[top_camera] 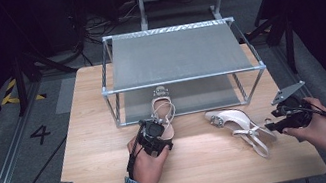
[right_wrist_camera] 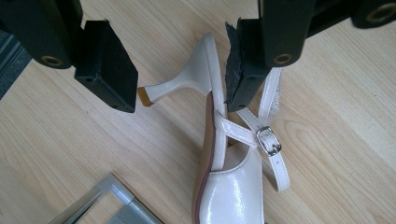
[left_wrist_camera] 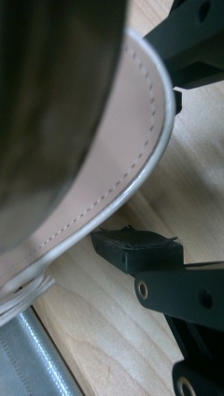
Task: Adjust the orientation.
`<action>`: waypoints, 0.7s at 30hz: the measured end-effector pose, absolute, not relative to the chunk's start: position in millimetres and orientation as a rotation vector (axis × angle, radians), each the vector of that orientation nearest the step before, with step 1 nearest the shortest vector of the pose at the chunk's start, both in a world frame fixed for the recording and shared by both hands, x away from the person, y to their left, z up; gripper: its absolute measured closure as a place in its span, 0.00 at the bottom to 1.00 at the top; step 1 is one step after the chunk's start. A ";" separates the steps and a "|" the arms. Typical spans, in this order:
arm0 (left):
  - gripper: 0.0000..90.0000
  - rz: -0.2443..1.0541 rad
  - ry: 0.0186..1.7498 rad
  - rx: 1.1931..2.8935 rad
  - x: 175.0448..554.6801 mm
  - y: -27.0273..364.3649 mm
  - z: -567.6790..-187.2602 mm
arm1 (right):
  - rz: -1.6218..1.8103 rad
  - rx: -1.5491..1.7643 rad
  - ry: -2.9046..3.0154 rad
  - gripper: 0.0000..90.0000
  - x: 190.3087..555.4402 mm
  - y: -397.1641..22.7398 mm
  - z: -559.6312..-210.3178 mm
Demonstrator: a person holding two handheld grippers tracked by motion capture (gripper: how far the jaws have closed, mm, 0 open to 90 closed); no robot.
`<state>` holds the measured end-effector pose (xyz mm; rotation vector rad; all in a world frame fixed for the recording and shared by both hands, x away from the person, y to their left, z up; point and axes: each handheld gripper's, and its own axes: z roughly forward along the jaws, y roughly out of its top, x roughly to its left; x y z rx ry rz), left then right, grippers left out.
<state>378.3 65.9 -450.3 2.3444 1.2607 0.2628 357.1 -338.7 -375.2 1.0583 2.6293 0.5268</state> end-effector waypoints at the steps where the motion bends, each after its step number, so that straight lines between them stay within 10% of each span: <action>1: 0.52 0.262 1.261 2.342 378.8 65.7 -450.7 | 0.527 1.058 2.629 0.50 356.9 -338.8 -375.5; 9: 0.77 0.297 1.251 2.342 379.3 64.5 -448.5 | 0.522 1.063 2.626 0.50 355.4 -340.8 -375.7; 21: 0.89 0.317 1.249 2.287 384.1 76.1 -432.0 | 0.508 1.063 2.636 0.50 354.9 -338.8 -379.2</action>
